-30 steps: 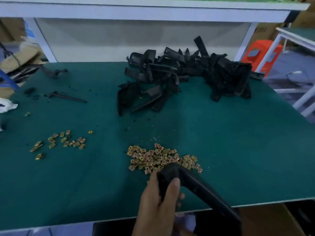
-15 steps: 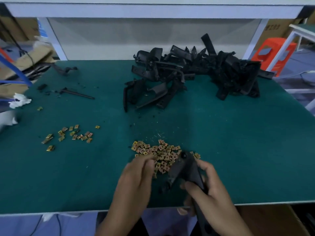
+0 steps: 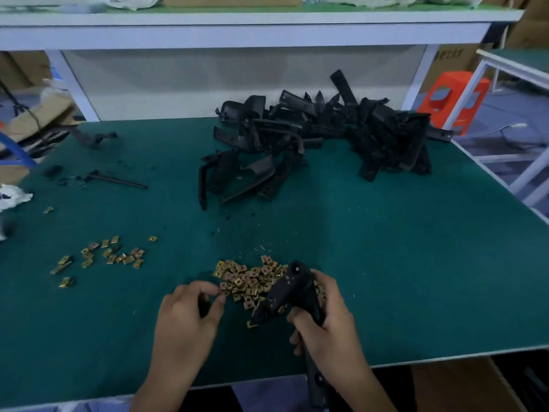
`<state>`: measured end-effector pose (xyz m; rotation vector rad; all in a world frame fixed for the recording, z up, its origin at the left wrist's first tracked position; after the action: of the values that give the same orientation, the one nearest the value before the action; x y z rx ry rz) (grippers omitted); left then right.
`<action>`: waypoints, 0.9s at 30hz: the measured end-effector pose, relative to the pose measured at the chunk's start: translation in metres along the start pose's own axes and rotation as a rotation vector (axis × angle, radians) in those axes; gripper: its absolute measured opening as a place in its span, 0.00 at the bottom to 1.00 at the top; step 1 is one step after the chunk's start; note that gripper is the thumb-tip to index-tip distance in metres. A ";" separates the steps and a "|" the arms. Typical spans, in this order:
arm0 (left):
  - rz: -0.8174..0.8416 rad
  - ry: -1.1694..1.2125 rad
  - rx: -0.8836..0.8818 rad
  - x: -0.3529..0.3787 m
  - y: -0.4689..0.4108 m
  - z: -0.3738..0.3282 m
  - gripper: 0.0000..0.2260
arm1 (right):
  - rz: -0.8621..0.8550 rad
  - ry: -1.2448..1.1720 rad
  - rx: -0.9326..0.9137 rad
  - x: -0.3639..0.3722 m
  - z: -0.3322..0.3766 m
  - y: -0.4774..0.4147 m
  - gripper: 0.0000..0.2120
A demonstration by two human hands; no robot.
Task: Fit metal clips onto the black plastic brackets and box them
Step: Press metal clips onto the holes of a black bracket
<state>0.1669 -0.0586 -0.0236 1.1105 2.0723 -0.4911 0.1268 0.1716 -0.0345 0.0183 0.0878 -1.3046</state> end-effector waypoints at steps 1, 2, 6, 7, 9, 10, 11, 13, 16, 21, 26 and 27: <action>0.003 -0.016 0.009 -0.001 -0.001 -0.001 0.05 | 0.000 0.000 0.002 0.000 -0.001 -0.001 0.26; 0.010 -0.027 0.018 -0.001 -0.002 -0.003 0.05 | -0.006 -0.001 -0.001 0.000 -0.002 -0.001 0.25; 0.076 0.007 -0.046 -0.001 -0.008 -0.002 0.06 | -0.007 0.001 -0.002 0.001 -0.009 -0.001 0.24; 0.098 0.028 -0.076 -0.001 -0.008 0.000 0.07 | -0.005 0.002 -0.004 0.001 -0.010 -0.001 0.24; 0.123 0.045 -0.086 0.001 -0.008 -0.001 0.09 | -0.003 0.004 -0.010 0.001 -0.012 -0.002 0.24; 0.126 0.051 -0.078 0.001 -0.006 -0.001 0.09 | -0.003 0.003 -0.014 0.001 -0.013 -0.002 0.24; 0.124 0.063 -0.075 0.001 -0.005 -0.001 0.09 | -0.004 0.002 -0.016 0.001 -0.014 -0.002 0.24; 0.106 0.119 -0.077 -0.003 -0.003 0.000 0.08 | -0.003 0.003 -0.013 0.001 -0.015 -0.002 0.25; 0.107 0.216 0.001 -0.012 -0.003 -0.004 0.10 | -0.003 0.013 -0.013 0.001 -0.017 -0.002 0.25; 0.203 0.496 -0.052 -0.014 -0.006 -0.025 0.05 | -0.011 0.011 -0.011 0.000 -0.018 -0.004 0.24; 0.402 0.771 -0.109 -0.002 0.002 -0.046 0.09 | -0.027 -0.017 -0.033 0.000 -0.014 -0.003 0.23; 0.419 0.807 -0.129 0.001 0.004 -0.047 0.10 | -0.030 -0.024 -0.040 0.001 -0.013 -0.003 0.22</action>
<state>0.1503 -0.0265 0.0074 1.8017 2.3578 0.3601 0.1230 0.1710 -0.0474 -0.0323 0.0941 -1.3323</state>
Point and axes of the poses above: each hand's wrist, its own y-axis away from the middle knuckle, its own x-axis out of the palm, z = x × y, the point moved 5 cm from there along -y, towards the middle knuckle, and after that the axes turned 10 degrees about -x, right-handed, at the moved point
